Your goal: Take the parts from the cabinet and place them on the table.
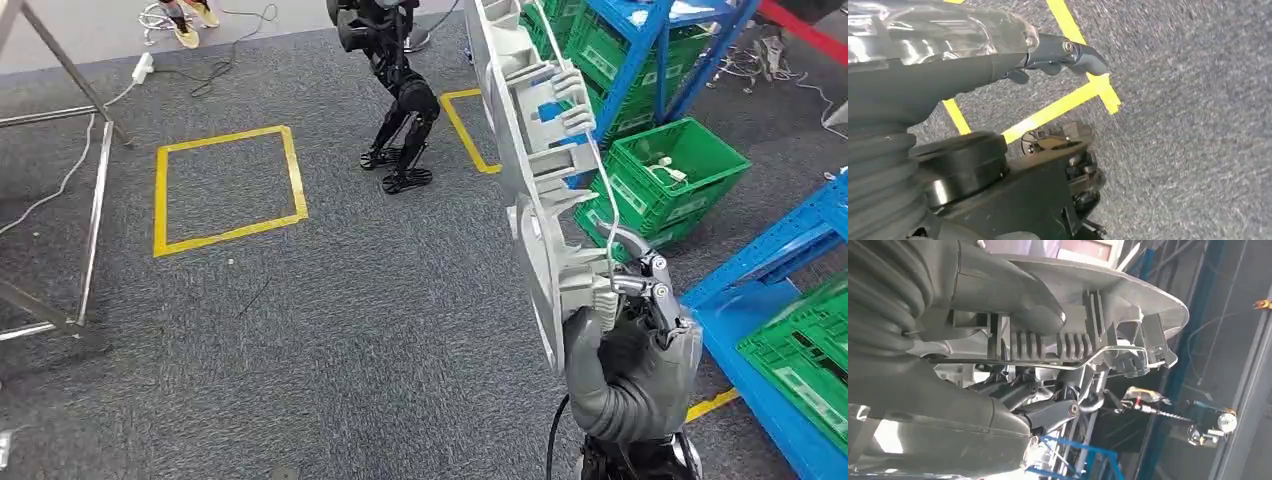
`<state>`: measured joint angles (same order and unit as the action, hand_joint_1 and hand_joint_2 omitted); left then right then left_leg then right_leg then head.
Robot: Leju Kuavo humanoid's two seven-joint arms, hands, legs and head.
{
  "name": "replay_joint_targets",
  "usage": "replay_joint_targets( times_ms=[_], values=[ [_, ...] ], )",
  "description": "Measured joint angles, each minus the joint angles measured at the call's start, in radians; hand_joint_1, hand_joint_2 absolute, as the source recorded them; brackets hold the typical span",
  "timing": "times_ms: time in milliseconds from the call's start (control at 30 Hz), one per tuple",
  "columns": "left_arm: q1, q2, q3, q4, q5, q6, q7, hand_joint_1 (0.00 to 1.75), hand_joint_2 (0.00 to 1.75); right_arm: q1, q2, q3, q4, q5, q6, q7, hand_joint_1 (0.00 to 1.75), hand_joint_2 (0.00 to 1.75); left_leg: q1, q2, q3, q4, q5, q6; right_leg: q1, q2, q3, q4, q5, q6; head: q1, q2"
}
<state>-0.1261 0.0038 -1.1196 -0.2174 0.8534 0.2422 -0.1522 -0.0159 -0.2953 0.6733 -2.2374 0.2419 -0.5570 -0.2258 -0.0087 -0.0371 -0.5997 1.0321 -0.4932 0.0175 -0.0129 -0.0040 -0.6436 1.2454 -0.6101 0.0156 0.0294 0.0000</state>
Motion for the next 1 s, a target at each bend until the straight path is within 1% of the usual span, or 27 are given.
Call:
replay_joint_targets(
  times_ms=[33,67,100,133,167,200,233,267,333,367,400,433,500,533,567,600,633,667,700,733,767,800,867,900,933,967,1000],
  values=[
    [0.000,-0.001,0.000,0.000,0.000,0.000,0.000,0.00,1.75,-0.001,0.000,0.000,0.000,0.000,0.000,0.000,1.75,1.75,-0.002,-0.005,0.003,0.000,0.000,0.000,0.003,0.003,0.036,-0.082,0.049,-0.009,0.005,0.000],
    [0.000,-0.002,0.000,0.000,0.000,0.000,0.000,0.00,1.75,-0.001,0.000,0.000,0.000,0.000,0.000,0.000,1.75,1.75,-0.003,-0.010,0.006,0.000,0.000,0.000,0.008,0.011,0.077,-0.176,0.096,-0.020,0.007,0.000],
    [-0.001,-0.005,0.000,0.000,0.000,0.000,0.000,0.00,1.75,-0.001,0.000,0.000,0.000,0.000,0.000,0.000,1.75,1.75,-0.008,-0.012,0.003,0.001,0.000,-0.002,0.011,0.019,0.090,-0.199,0.083,-0.030,0.001,0.000],
    [-0.001,-0.004,0.000,0.000,0.000,0.000,0.000,0.00,1.75,-0.002,0.000,0.000,-0.001,0.000,0.000,0.000,1.75,1.75,-0.005,-0.015,-0.002,0.003,0.001,-0.004,0.014,0.017,0.094,-0.221,0.086,-0.029,0.003,0.000],
    [0.000,-0.005,0.000,0.000,0.000,0.000,0.000,0.00,1.75,-0.002,0.000,0.000,0.000,0.000,0.000,0.000,1.75,1.75,-0.004,-0.014,-0.007,0.004,0.001,-0.009,0.014,0.016,0.091,-0.225,0.085,-0.026,0.007,0.000],
    [0.001,-0.003,0.000,0.000,0.000,0.000,0.000,0.00,1.75,-0.003,0.000,0.000,0.000,0.000,0.000,0.000,1.75,1.75,-0.006,-0.011,-0.007,0.005,-0.005,0.003,0.013,0.016,0.092,-0.230,0.083,-0.008,0.004,0.000],
    [0.002,-0.003,0.000,0.000,0.000,0.000,0.000,0.00,1.75,-0.001,-0.001,0.000,0.000,0.000,0.000,0.000,1.75,1.75,-0.003,-0.006,-0.006,0.005,-0.005,0.000,0.015,0.017,0.093,-0.231,0.084,-0.009,0.001,0.000],
    [0.002,-0.003,0.000,0.000,0.000,0.000,0.000,0.00,1.75,-0.001,-0.001,0.000,0.000,0.000,0.000,0.000,1.75,1.75,-0.005,-0.004,-0.006,0.008,-0.008,0.008,0.012,0.017,0.094,-0.236,0.086,-0.005,0.001,0.000],
    [0.002,-0.001,0.000,0.000,0.000,0.000,0.000,0.00,1.75,-0.002,0.000,0.000,-0.001,0.000,0.000,0.000,1.75,1.75,-0.008,0.000,0.000,-0.004,-0.003,0.018,0.011,0.020,0.098,-0.244,0.091,-0.003,-0.006,0.000],
    [0.001,-0.001,0.000,0.000,0.000,0.000,0.000,0.00,1.75,-0.003,0.000,0.000,-0.002,0.000,0.000,0.000,1.75,1.75,-0.001,0.003,0.018,-0.035,0.010,0.020,0.019,0.022,0.107,-0.256,0.093,0.001,-0.009,0.000],
    [0.002,-0.002,0.000,0.000,0.000,0.000,0.000,0.00,1.75,0.000,0.000,0.000,-0.002,0.000,0.000,0.000,1.75,1.75,0.004,0.006,0.036,-0.062,0.023,0.012,0.018,0.019,0.108,-0.245,0.086,-0.002,-0.011,0.000],
    [0.002,-0.002,0.000,0.000,0.000,0.000,0.000,0.00,1.75,-0.003,0.000,0.000,-0.002,0.000,0.000,0.000,1.75,1.75,0.008,0.010,0.050,-0.080,0.029,0.015,0.015,0.017,0.088,-0.202,0.055,0.003,-0.004,0.000],
    [0.002,-0.001,0.000,0.000,0.000,0.000,0.000,0.00,1.75,-0.003,0.000,0.000,-0.001,0.000,0.000,0.000,1.75,1.75,0.010,0.020,0.056,-0.084,0.028,0.013,0.005,0.016,0.019,-0.067,-0.010,0.016,0.006,0.000],
    [0.003,-0.002,0.000,0.000,0.000,0.000,0.000,0.00,1.75,-0.002,0.000,0.001,0.000,0.000,0.000,0.000,1.75,1.75,0.010,0.024,0.058,-0.083,0.024,0.009,-0.002,0.015,-0.016,-0.006,-0.029,0.024,0.005,0.000],
    [0.003,-0.002,0.000,0.000,0.000,0.000,0.000,0.00,1.75,-0.002,0.000,0.000,0.000,0.000,0.000,0.000,1.75,1.75,0.012,0.026,0.059,-0.082,0.021,0.004,-0.010,0.013,-0.032,0.015,-0.023,0.031,0.005,0.000],
    [0.004,-0.002,0.000,0.000,0.000,0.000,0.000,0.00,1.75,-0.002,0.000,0.000,0.000,0.000,0.000,0.000,1.75,1.75,0.015,0.027,0.062,-0.081,0.017,-0.003,-0.018,0.010,-0.026,-0.010,0.008,0.038,0.005,0.000],
    [0.004,-0.002,0.000,0.000,0.000,0.000,0.000,0.00,1.75,-0.001,0.000,0.001,0.000,0.000,0.000,0.000,1.75,1.75,0.021,0.026,0.065,-0.076,0.011,-0.012,-0.027,0.009,0.003,-0.080,0.061,0.049,0.004,0.000],
    [0.003,-0.002,0.000,0.000,0.000,0.000,0.000,0.00,1.75,0.000,0.000,0.001,0.000,0.000,0.000,0.000,1.75,1.75,0.028,0.023,0.066,-0.066,0.003,-0.023,-0.036,0.009,0.040,-0.166,0.112,0.059,0.005,0.000],
    [0.003,-0.001,0.000,0.000,0.000,0.000,0.000,0.00,1.75,0.000,0.000,0.001,0.000,0.000,0.000,0.000,1.75,1.75,0.033,0.022,0.063,-0.051,-0.009,-0.036,-0.047,0.018,0.070,-0.238,0.131,0.075,0.008,0.000],
    [0.001,0.004,0.000,0.001,0.000,0.000,0.000,0.00,1.75,0.001,0.000,0.001,0.003,0.000,0.000,0.000,1.75,1.75,0.026,0.019,0.051,-0.042,-0.016,-0.047,-0.037,0.038,0.074,-0.233,0.114,0.070,0.018,0.000],
    [0.001,0.003,0.000,0.000,0.000,0.000,0.000,0.00,1.75,0.003,0.000,0.002,0.002,0.000,0.000,0.000,1.75,1.75,0.027,0.017,0.049,-0.034,-0.018,-0.051,-0.038,0.031,0.070,-0.229,0.114,0.038,0.013,0.000],
    [0.001,0.003,0.000,0.000,0.000,0.000,0.000,0.00,1.75,0.005,-0.002,0.000,0.003,0.000,0.000,0.000,1.75,1.75,0.028,0.015,0.051,-0.036,-0.017,-0.055,-0.033,0.028,0.068,-0.225,0.111,0.028,-0.001,0.000],
    [0.001,0.004,0.000,0.000,0.000,0.000,0.000,0.00,1.75,0.004,-0.001,0.002,0.002,0.000,0.000,0.000,1.75,1.75,0.035,0.007,0.052,-0.037,-0.019,-0.064,-0.030,0.021,0.069,-0.222,0.108,0.009,-0.003,0.000],
    [0.000,0.004,0.000,0.000,0.000,0.000,0.000,0.00,1.75,0.003,0.000,0.002,0.002,0.000,0.000,0.000,1.75,1.75,0.036,0.017,0.048,-0.026,-0.031,-0.069,-0.030,0.014,0.072,-0.225,0.108,0.000,-0.007,0.000],
    [0.000,0.004,0.000,0.000,0.000,0.000,0.000,0.00,1.75,0.002,-0.001,0.001,0.002,0.000,0.000,0.000,1.75,1.75,0.034,0.035,0.028,0.015,-0.055,-0.068,-0.027,0.010,0.074,-0.225,0.106,-0.007,-0.016,0.000],
    [-0.001,0.004,0.000,0.000,0.000,0.000,0.000,0.00,1.75,0.002,0.000,0.002,0.002,0.000,0.000,0.000,1.75,1.75,0.035,0.038,-0.009,0.086,-0.090,-0.066,-0.024,0.005,0.075,-0.225,0.103,-0.013,-0.025,0.000],
    [-0.001,0.004,0.000,0.000,0.000,0.000,0.000,0.00,1.75,0.002,0.000,0.002,0.002,0.000,0.000,0.000,1.75,1.75,0.034,0.038,-0.060,0.179,-0.128,-0.066,-0.021,0.000,0.075,-0.225,0.102,-0.016,-0.035,0.000]
  ],
)
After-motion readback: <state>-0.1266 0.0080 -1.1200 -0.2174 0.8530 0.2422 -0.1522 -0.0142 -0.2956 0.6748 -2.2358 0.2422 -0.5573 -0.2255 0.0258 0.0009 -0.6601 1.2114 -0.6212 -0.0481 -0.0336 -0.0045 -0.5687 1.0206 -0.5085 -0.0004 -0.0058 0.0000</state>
